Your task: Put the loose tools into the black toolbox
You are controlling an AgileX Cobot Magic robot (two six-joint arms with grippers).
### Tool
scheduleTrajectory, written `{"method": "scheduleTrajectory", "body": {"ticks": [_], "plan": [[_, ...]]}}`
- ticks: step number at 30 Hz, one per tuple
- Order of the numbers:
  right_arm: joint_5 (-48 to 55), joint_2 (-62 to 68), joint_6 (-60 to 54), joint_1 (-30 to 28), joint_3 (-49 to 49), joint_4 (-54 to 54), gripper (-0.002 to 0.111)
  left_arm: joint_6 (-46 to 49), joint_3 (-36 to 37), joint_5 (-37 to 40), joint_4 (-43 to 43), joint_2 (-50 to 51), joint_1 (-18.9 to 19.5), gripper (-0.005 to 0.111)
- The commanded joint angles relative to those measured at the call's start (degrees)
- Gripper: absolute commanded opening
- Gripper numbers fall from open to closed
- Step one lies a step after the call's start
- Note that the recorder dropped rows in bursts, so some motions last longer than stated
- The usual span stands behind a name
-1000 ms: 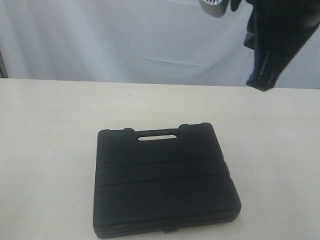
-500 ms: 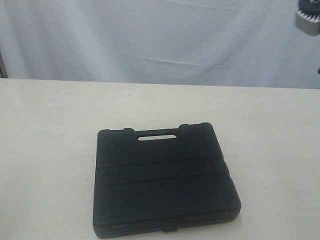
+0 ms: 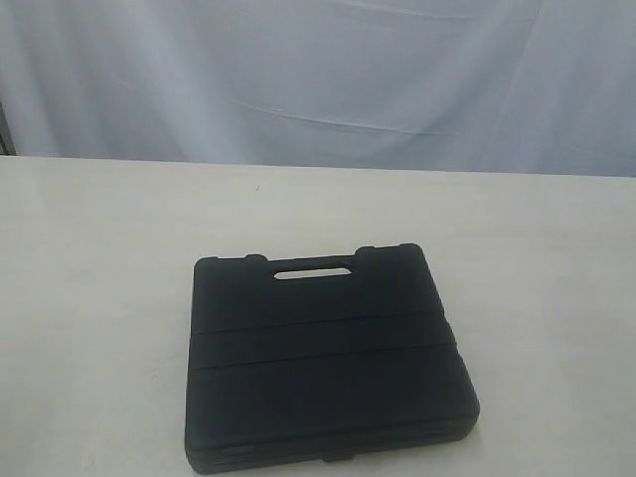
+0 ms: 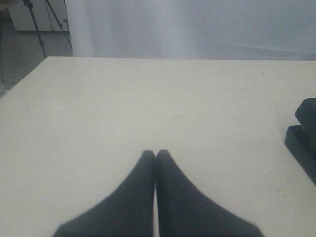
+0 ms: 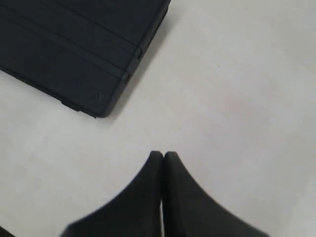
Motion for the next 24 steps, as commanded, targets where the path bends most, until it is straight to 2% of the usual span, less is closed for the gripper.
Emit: {"method": "scheduleTrajectory", "body": {"ticks": [1, 3, 4, 9, 11, 15, 19, 24], "plan": [[0.1, -0.1, -0.2, -0.4, 2.3, -4.5, -0.001, -0.3, 0.1, -0.3, 0.0, -0.1, -0.3, 0.000], [0.1, -0.4, -0.2, -0.4, 3.1, -4.8, -0.001, -0.3, 0.1, -0.3, 0.0, -0.1, -0.3, 0.000], [-3.3, -1.6, -0.2, -0.4, 3.9, -4.0, -0.001, -0.3, 0.1, -0.3, 0.0, -0.1, -0.3, 0.000], [-27.3, -11.6, -0.6, -0.4, 13.0, -0.7, -0.001, -0.3, 0.1, -0.3, 0.0, -0.1, -0.3, 0.000], [-42.2, -19.0, -0.6, -0.4, 22.3, 1.7, -0.001, -0.3, 0.1, -0.3, 0.0, -0.1, -0.3, 0.000], [-59.2, -28.6, -0.5, -0.4, 39.6, 6.4, -0.001, -0.3, 0.1, -0.3, 0.0, -0.1, -0.3, 0.000], [-71.3, -31.0, 0.8, -0.3, 50.7, 7.1, -0.001, -0.3, 0.1, -0.3, 0.0, -0.1, -0.3, 0.000], [-73.1, -36.7, 11.1, -1.4, 57.1, -1.3, -0.001, -0.3, 0.1, -0.3, 0.0, -0.1, -0.3, 0.000]]}}
